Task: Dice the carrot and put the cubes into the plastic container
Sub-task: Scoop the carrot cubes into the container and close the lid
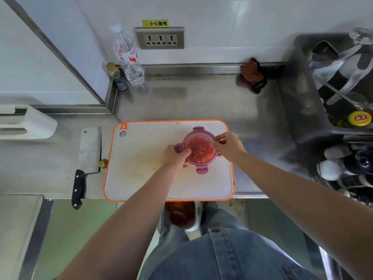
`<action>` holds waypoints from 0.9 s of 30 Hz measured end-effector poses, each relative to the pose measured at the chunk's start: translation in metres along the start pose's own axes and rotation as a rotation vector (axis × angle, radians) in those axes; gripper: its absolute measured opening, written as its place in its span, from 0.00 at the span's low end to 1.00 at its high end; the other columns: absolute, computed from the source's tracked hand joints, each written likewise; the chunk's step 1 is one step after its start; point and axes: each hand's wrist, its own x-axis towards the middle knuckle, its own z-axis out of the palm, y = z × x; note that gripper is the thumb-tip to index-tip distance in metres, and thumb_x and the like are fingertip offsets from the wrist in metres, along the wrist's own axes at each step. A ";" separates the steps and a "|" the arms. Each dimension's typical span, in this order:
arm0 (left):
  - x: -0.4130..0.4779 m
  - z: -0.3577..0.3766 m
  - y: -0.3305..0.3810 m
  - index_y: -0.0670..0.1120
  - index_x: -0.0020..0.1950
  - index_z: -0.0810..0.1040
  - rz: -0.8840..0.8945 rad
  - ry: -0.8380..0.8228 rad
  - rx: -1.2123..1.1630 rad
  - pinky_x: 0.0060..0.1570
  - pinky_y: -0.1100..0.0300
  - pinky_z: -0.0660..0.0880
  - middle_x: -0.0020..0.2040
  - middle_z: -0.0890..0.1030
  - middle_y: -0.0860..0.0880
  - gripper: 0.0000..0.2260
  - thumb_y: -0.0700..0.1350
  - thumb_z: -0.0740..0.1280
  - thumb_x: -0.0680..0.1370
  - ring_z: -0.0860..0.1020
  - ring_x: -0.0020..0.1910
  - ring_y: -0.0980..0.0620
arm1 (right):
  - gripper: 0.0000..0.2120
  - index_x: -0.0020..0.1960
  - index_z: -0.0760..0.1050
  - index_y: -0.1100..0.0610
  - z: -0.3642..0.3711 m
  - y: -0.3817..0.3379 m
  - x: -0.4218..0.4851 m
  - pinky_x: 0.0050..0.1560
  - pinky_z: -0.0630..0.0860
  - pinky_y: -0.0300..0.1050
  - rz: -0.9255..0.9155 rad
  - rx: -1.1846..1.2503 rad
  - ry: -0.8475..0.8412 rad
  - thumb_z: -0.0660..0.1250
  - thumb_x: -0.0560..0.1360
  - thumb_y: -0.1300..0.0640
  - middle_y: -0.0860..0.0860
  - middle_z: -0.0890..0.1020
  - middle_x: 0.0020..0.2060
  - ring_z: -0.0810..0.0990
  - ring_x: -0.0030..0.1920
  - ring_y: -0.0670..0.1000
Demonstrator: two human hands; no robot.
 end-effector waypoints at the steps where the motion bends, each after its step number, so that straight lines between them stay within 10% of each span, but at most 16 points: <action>1: 0.001 0.000 0.000 0.44 0.48 0.74 0.006 0.013 0.002 0.41 0.50 0.82 0.49 0.80 0.39 0.07 0.40 0.71 0.76 0.79 0.39 0.45 | 0.12 0.55 0.74 0.60 0.001 0.003 0.000 0.44 0.81 0.51 0.023 0.027 -0.024 0.70 0.75 0.55 0.53 0.80 0.41 0.80 0.34 0.54; 8: 0.003 0.001 0.000 0.45 0.69 0.66 0.163 0.148 0.463 0.57 0.49 0.76 0.64 0.74 0.43 0.28 0.51 0.72 0.74 0.78 0.57 0.41 | 0.17 0.62 0.71 0.58 -0.002 0.001 -0.003 0.50 0.77 0.51 -0.091 -0.265 -0.012 0.66 0.77 0.51 0.56 0.79 0.53 0.79 0.47 0.56; 13: 0.003 -0.001 -0.003 0.48 0.80 0.46 0.705 0.153 1.164 0.75 0.51 0.52 0.80 0.44 0.48 0.31 0.54 0.57 0.82 0.46 0.79 0.47 | 0.27 0.76 0.58 0.59 0.005 0.004 -0.008 0.73 0.59 0.54 -0.708 -0.833 0.105 0.57 0.79 0.53 0.56 0.60 0.76 0.59 0.76 0.56; 27: 0.015 -0.006 -0.011 0.44 0.79 0.40 0.667 -0.059 1.398 0.76 0.47 0.43 0.79 0.39 0.48 0.31 0.59 0.47 0.82 0.39 0.78 0.47 | 0.30 0.70 0.70 0.57 0.004 -0.002 0.003 0.70 0.62 0.53 -0.714 -0.950 -0.106 0.43 0.76 0.48 0.54 0.69 0.71 0.70 0.69 0.57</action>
